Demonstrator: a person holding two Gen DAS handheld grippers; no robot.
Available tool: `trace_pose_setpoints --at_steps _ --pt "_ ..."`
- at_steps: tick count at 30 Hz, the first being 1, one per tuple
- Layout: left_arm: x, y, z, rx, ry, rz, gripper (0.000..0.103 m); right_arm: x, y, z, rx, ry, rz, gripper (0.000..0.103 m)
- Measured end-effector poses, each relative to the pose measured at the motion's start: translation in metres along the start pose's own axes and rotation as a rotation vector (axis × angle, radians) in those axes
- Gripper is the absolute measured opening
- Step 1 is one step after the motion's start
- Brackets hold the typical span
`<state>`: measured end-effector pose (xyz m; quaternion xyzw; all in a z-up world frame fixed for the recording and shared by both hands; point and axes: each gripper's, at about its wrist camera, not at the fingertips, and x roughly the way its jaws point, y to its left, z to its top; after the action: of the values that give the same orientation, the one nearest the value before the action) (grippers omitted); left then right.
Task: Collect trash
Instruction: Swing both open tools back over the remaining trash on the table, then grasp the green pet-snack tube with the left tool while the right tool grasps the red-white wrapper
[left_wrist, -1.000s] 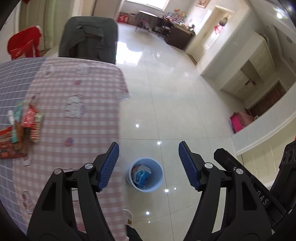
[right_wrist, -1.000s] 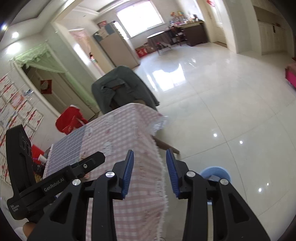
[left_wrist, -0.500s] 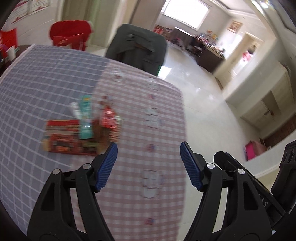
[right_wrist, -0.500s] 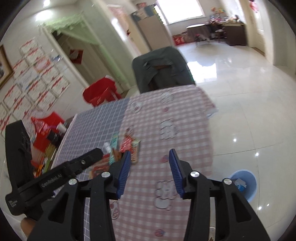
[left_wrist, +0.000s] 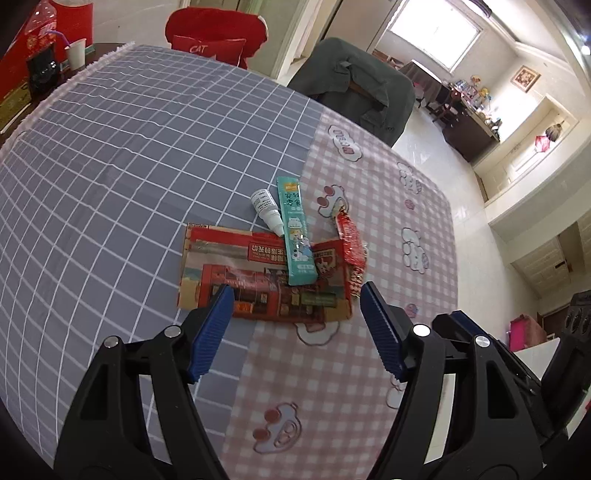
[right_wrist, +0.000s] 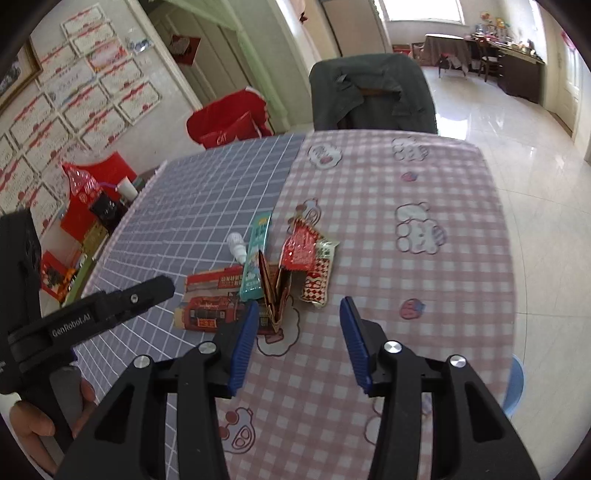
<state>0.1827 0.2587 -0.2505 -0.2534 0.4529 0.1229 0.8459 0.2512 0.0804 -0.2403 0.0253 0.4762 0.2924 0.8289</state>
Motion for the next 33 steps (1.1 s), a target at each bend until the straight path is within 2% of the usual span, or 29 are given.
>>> trace_pose_setpoints --at_steps 5,12,16,22,27,33 --pt "0.020 0.015 0.011 -0.019 0.023 0.025 0.070 0.039 0.010 0.002 -0.045 0.056 0.017 0.046" --pt "0.040 0.013 0.018 0.047 0.066 0.016 0.070 0.086 0.022 -0.003 -0.082 0.111 0.024 0.046" --pt "0.061 0.006 0.019 0.079 0.102 0.013 0.070 0.083 0.014 0.001 -0.034 0.074 0.024 0.046" --pt "0.094 -0.007 0.019 0.113 0.149 0.027 0.070 0.074 -0.018 0.005 0.056 0.028 -0.041 0.046" --pt "0.112 -0.009 0.020 0.131 0.143 0.073 0.066 0.083 -0.029 0.011 0.043 0.030 -0.074 0.046" --pt "0.124 -0.014 0.023 0.198 0.132 0.128 0.061 0.105 -0.024 0.016 -0.012 0.034 -0.056 0.046"
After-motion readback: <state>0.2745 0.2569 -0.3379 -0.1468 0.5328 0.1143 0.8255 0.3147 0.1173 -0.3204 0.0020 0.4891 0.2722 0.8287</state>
